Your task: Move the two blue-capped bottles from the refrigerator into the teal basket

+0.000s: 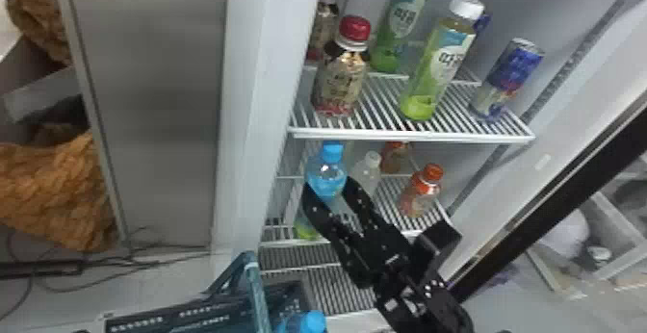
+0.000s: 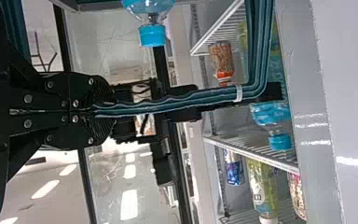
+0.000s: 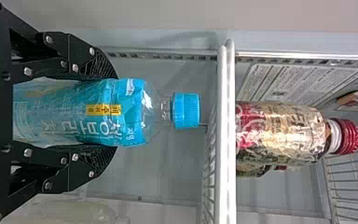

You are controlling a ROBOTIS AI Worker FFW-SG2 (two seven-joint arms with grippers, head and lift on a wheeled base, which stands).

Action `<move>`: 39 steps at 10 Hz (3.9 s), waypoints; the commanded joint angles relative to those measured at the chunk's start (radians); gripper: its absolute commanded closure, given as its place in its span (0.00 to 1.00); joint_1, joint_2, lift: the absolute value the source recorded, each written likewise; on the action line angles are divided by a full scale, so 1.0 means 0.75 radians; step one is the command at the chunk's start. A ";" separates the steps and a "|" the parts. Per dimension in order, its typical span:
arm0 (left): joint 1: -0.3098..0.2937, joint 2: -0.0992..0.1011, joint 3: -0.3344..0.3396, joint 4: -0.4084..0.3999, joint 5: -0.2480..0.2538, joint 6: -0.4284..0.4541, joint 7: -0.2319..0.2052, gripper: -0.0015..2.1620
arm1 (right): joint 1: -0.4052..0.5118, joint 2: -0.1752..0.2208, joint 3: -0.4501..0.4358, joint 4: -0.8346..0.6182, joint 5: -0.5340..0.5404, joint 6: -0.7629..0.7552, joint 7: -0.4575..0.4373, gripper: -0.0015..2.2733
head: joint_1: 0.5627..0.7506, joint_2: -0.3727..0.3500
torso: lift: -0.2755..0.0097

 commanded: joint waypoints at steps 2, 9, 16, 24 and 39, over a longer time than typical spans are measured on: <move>0.003 -0.001 0.003 0.000 0.000 0.000 0.000 0.54 | 0.132 0.015 -0.064 -0.114 0.015 0.062 0.057 0.31 | 0.70 0.03 | 0.39; 0.003 -0.003 0.005 0.000 -0.002 0.000 -0.002 0.54 | 0.325 0.021 -0.119 -0.425 -0.034 0.131 0.173 0.31 | 0.70 0.03 | 0.39; 0.000 -0.001 0.001 0.000 -0.006 0.000 -0.002 0.54 | 0.400 0.011 -0.085 -0.575 -0.306 0.321 0.251 0.31 | 0.70 0.03 | 0.39; 0.000 -0.001 0.001 0.000 -0.008 -0.003 -0.002 0.54 | 0.400 0.029 -0.109 -0.467 -0.455 0.422 0.308 0.15 | 0.70 0.03 | 0.39; 0.003 -0.009 0.001 0.000 -0.014 -0.013 -0.002 0.54 | 0.567 0.191 -0.265 -0.457 0.015 -0.213 -0.062 0.05 | 0.70 0.03 | 0.39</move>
